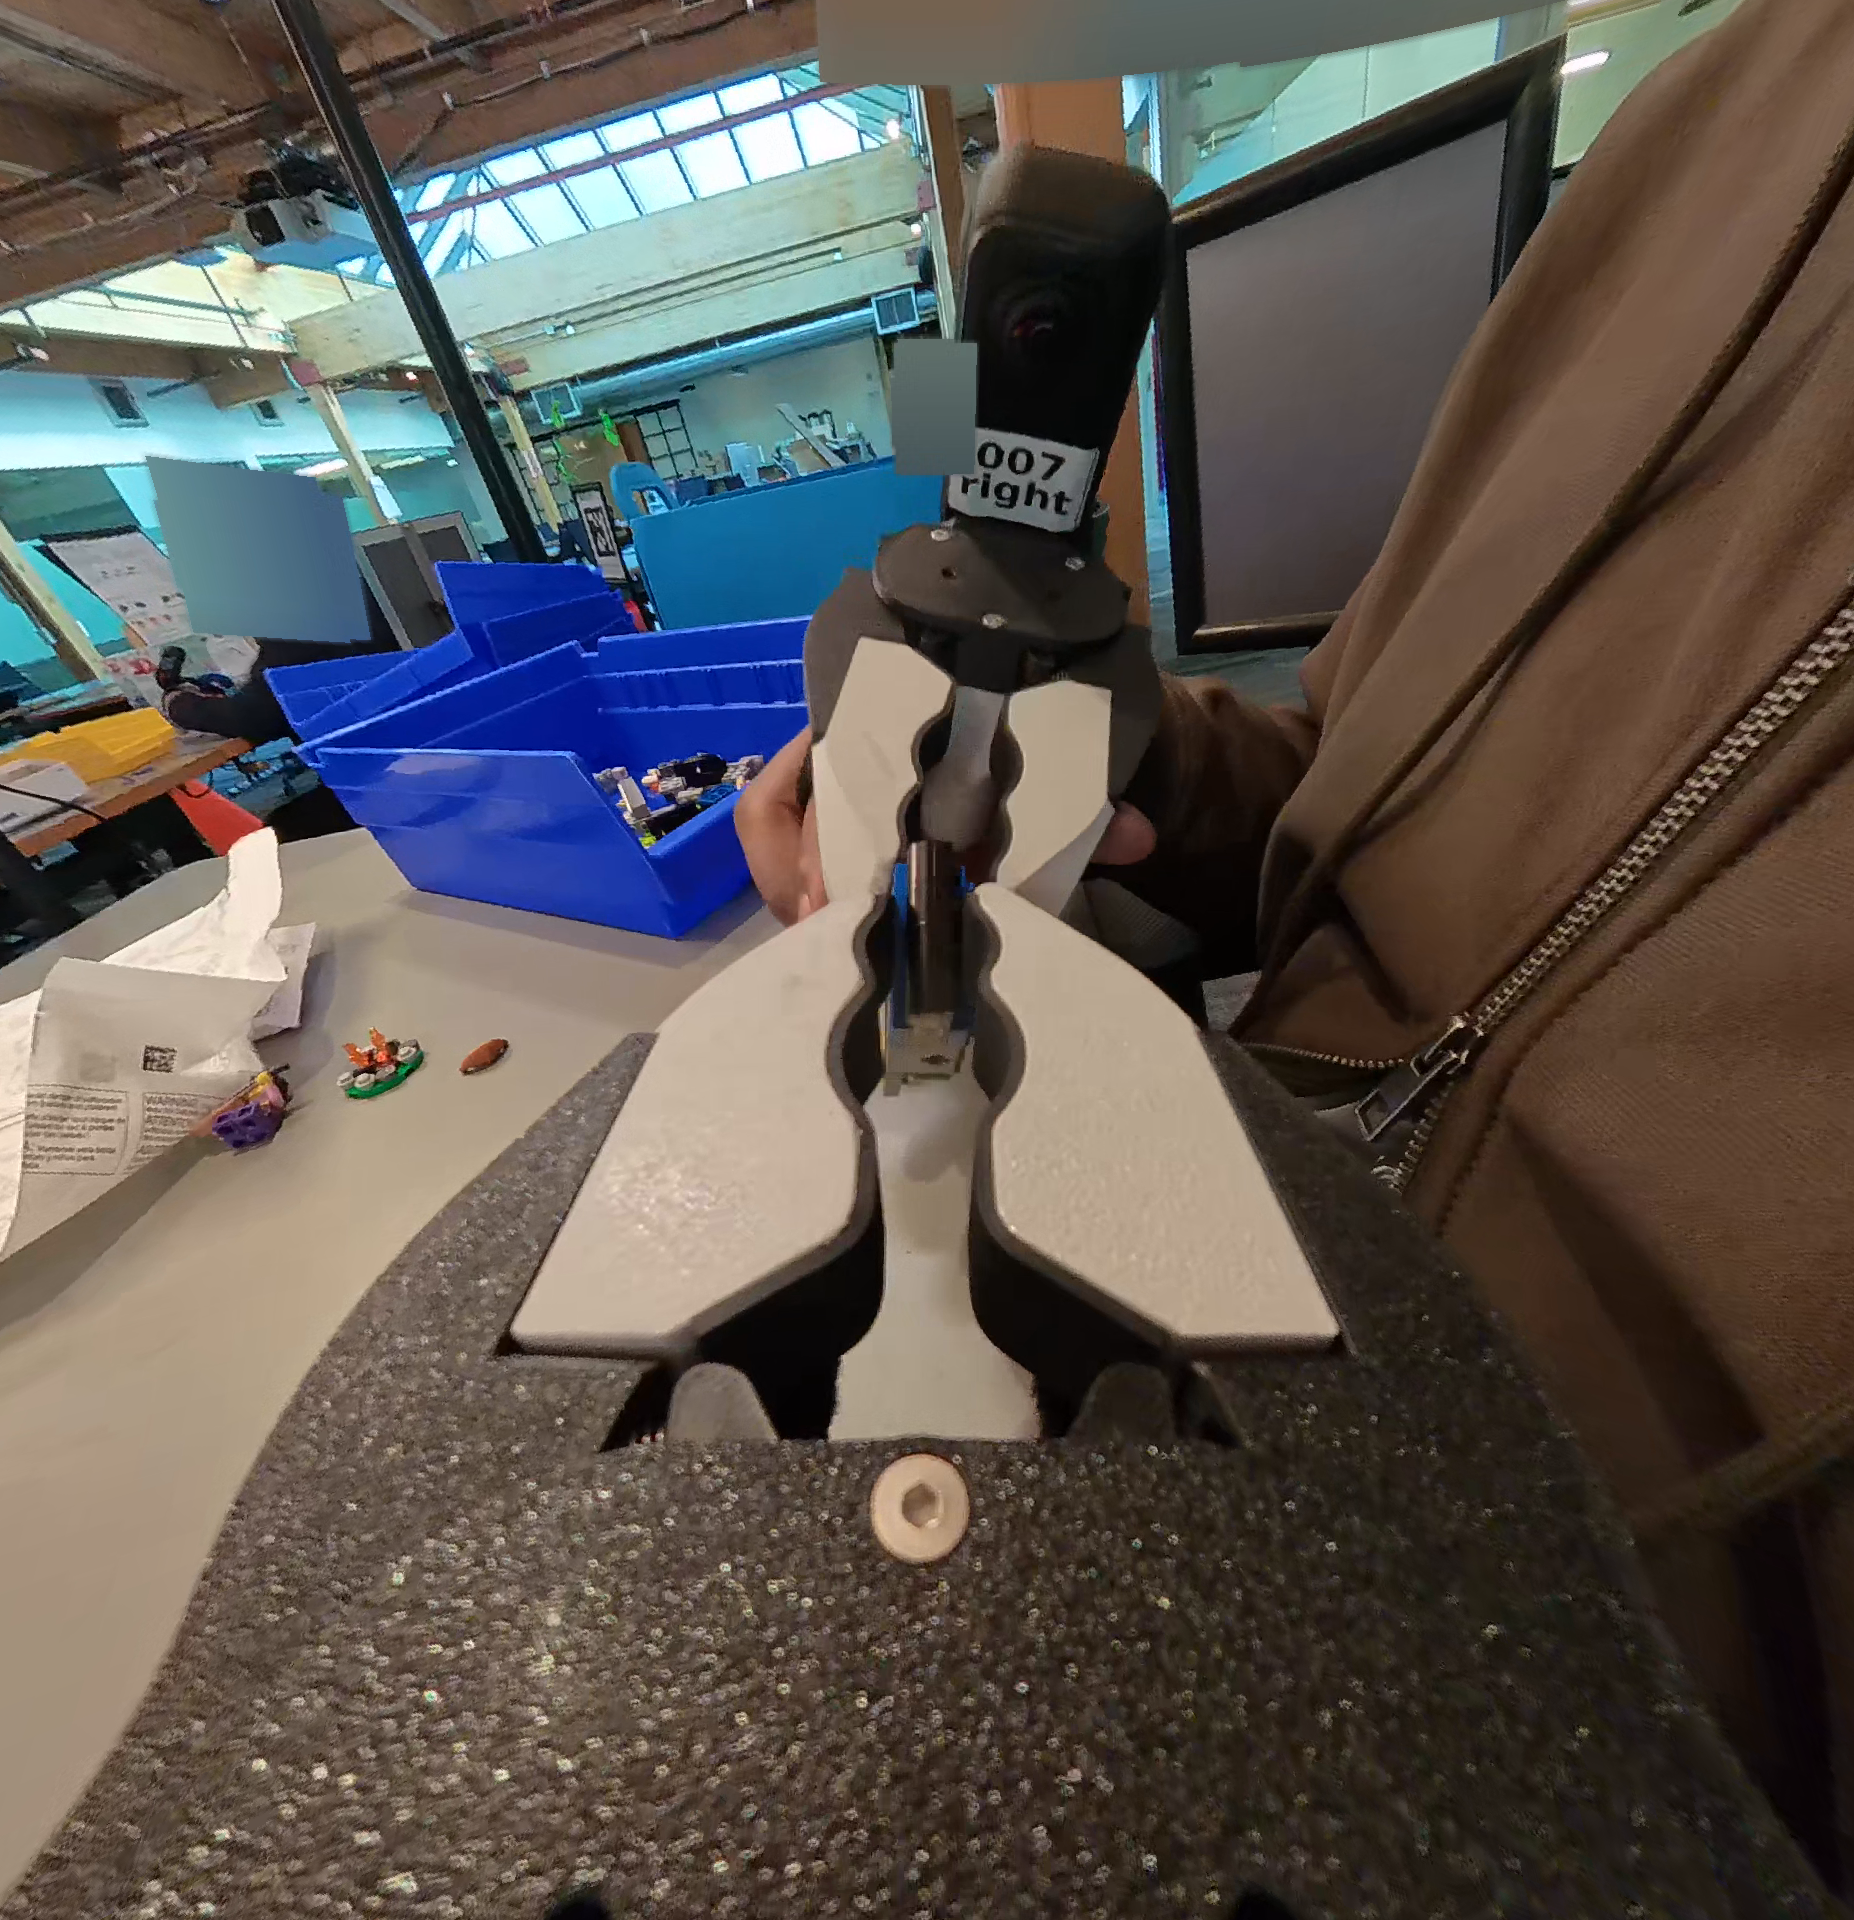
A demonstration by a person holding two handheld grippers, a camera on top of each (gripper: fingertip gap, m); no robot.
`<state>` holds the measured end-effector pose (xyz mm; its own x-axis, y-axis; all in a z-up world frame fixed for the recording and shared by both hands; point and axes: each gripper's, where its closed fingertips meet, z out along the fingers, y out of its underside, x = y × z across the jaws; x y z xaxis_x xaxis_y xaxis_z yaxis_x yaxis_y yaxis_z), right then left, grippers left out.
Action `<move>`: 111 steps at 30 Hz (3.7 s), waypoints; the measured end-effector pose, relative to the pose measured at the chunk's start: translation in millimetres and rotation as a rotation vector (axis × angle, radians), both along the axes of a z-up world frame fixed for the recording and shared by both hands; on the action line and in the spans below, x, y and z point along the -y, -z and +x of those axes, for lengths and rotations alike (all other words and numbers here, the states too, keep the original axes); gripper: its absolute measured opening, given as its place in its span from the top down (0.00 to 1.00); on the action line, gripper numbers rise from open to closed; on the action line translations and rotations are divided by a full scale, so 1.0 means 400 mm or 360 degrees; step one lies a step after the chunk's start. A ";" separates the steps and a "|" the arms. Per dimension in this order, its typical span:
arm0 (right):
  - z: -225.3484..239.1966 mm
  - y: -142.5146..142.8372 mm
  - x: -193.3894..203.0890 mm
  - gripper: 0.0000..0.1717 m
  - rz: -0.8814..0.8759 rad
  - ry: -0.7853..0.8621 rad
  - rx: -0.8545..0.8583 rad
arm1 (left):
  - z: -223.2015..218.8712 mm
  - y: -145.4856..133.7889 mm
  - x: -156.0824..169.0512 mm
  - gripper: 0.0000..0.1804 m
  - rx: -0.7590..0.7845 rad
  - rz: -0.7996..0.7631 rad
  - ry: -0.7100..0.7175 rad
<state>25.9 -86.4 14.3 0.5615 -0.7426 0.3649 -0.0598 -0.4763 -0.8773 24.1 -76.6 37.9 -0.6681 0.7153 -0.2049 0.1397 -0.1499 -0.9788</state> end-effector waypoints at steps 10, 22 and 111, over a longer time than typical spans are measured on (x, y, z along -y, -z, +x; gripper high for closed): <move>0.016 -0.025 0.015 0.91 0.0230 0.0022 0.0073 | 0.035 -0.016 0.010 0.79 -0.0139 0.0031 -0.0092; 0.023 -0.051 -0.005 0.91 0.0550 -0.0060 0.0065 | 0.013 0.020 0.026 0.88 -0.0035 0.0175 -0.0072; -0.129 -0.078 0.438 0.95 0.0825 0.0908 0.0168 | 0.098 0.040 0.109 0.90 -0.0771 0.0758 -0.0283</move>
